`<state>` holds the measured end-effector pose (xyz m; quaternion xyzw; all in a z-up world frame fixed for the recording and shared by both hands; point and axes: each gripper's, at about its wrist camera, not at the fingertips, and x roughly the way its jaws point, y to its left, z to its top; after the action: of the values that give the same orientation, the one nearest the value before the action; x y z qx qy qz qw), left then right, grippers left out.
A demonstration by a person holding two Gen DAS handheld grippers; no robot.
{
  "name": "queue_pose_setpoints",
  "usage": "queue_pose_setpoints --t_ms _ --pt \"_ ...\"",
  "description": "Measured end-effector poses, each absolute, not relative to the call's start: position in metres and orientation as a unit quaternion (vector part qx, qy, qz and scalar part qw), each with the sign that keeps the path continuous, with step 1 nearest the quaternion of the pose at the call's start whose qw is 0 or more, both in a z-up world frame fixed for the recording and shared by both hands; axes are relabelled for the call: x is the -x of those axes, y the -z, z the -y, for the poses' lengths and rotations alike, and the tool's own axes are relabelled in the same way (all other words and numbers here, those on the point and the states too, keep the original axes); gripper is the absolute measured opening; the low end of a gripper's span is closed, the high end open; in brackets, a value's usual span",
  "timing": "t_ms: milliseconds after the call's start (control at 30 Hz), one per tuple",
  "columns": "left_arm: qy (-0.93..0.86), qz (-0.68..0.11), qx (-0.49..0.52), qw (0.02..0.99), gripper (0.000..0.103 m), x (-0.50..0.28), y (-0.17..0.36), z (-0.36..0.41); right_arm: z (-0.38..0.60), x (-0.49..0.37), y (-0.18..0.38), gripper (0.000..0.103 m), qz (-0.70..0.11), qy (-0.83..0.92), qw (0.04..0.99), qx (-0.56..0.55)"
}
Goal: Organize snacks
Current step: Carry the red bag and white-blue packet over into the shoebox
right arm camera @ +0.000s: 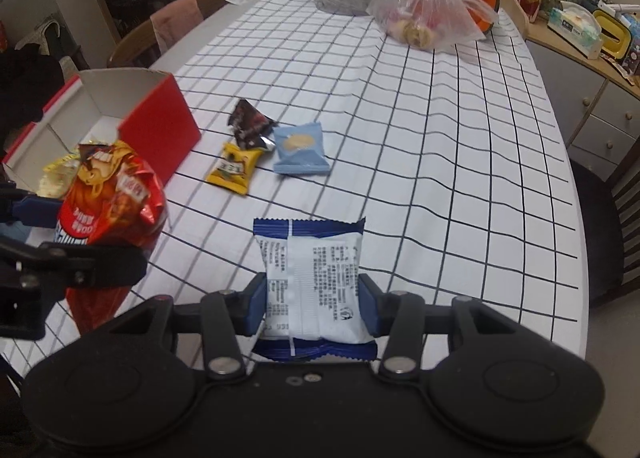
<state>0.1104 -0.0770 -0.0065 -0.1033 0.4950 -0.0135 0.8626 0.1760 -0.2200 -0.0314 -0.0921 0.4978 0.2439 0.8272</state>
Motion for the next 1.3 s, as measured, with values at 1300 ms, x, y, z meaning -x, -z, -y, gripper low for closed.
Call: queue_pose_setpoints --t_ms 1300 --pt "-0.137 -0.488 0.043 0.861 0.074 -0.110 0.031 -0.193 -0.056 -0.164 0.042 0.045 -0.476 -0.313 0.811 0.133"
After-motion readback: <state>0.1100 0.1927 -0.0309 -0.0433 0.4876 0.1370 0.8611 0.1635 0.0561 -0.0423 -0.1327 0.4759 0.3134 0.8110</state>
